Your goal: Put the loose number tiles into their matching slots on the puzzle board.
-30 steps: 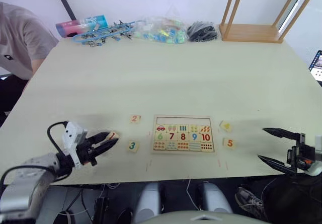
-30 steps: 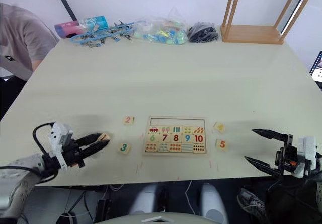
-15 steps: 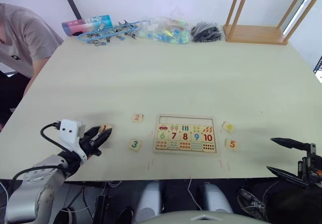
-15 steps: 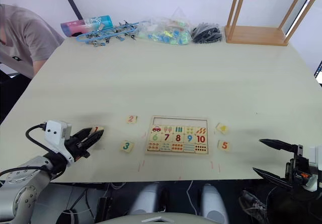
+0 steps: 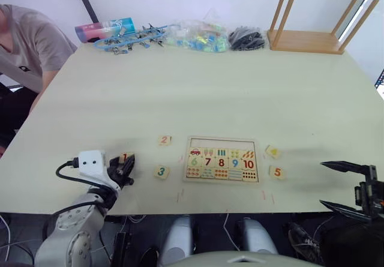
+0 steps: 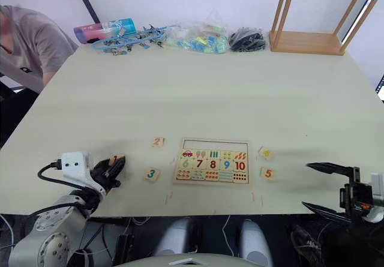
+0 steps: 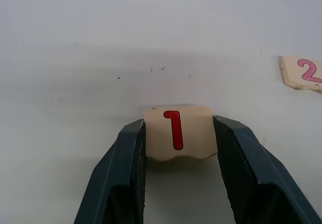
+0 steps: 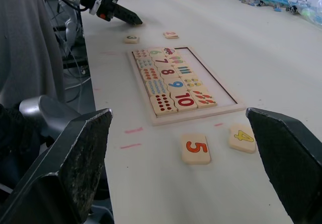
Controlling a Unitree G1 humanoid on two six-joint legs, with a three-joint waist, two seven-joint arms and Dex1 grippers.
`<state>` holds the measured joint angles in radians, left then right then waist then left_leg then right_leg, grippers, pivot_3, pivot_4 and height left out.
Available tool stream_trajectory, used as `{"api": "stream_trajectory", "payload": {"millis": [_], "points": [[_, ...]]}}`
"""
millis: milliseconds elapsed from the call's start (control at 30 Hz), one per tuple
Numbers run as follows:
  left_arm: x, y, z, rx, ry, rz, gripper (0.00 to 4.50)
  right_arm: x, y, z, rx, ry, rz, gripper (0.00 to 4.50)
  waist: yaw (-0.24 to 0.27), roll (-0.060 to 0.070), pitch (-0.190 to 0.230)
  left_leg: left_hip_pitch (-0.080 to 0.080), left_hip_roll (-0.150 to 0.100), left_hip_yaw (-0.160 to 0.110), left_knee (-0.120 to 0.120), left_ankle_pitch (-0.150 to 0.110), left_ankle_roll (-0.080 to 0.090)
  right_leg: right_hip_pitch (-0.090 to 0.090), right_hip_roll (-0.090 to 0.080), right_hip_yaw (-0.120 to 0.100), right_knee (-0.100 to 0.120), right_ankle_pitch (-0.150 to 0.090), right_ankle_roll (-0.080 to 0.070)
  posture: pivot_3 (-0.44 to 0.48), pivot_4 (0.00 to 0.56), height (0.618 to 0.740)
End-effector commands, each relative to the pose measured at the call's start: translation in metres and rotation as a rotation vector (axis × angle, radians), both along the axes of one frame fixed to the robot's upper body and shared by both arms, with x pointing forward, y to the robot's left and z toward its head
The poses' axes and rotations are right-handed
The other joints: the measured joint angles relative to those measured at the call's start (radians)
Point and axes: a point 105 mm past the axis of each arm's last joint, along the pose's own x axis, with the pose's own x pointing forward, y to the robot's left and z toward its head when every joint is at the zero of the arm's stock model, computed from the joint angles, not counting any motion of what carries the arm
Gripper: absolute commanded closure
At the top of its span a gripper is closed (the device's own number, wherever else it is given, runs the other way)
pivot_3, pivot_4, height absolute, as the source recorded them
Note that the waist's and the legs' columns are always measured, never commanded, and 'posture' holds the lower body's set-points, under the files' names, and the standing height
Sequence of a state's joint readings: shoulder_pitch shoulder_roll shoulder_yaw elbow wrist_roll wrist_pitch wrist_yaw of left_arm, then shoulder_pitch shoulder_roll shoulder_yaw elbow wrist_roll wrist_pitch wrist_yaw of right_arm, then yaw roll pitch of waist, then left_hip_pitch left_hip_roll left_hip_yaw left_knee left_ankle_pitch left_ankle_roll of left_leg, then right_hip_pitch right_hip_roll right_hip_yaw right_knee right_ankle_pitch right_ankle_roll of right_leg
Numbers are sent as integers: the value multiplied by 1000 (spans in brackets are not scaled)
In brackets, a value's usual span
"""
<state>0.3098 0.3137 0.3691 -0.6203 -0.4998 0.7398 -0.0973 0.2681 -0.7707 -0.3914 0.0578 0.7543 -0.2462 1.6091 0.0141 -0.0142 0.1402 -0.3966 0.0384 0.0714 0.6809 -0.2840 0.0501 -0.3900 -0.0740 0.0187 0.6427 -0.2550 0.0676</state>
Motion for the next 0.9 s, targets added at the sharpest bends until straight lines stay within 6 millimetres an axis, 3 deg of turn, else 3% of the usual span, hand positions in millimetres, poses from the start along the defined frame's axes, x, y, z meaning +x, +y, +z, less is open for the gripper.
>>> {"api": "stream_trajectory", "payload": {"millis": [33,467,633,700,900], "points": [[-2,-2,7,24,-18,32,3012,2,-2,8,-5,-44,14,0,0,0,0,1,0,0,0,0,0,1,0,0,0,0,0,0,150,737],[-4,-19,7,-36,-17,86,3012,9,-5,4,-25,-68,12,0,0,1,0,3,-2,-12,2,0,0,12,-2,-9,-3,-1,-1,0,150,737],[-2,-21,14,-45,-44,99,675,10,-4,4,-22,-75,9,0,0,1,0,2,-2,-21,2,0,-1,15,-3,-15,-3,-4,-6,0,150,737],[-4,-21,18,-48,-62,95,75,10,-4,3,-22,-76,8,0,0,1,0,0,-2,-25,2,1,-2,15,-3,-19,-2,-5,-7,0,150,737],[-2,-25,32,-39,-115,-46,75,11,0,6,-4,-90,9,0,0,4,0,-1,-1,-37,1,4,-7,16,-4,-29,0,-9,-14,0,150,737]]}}
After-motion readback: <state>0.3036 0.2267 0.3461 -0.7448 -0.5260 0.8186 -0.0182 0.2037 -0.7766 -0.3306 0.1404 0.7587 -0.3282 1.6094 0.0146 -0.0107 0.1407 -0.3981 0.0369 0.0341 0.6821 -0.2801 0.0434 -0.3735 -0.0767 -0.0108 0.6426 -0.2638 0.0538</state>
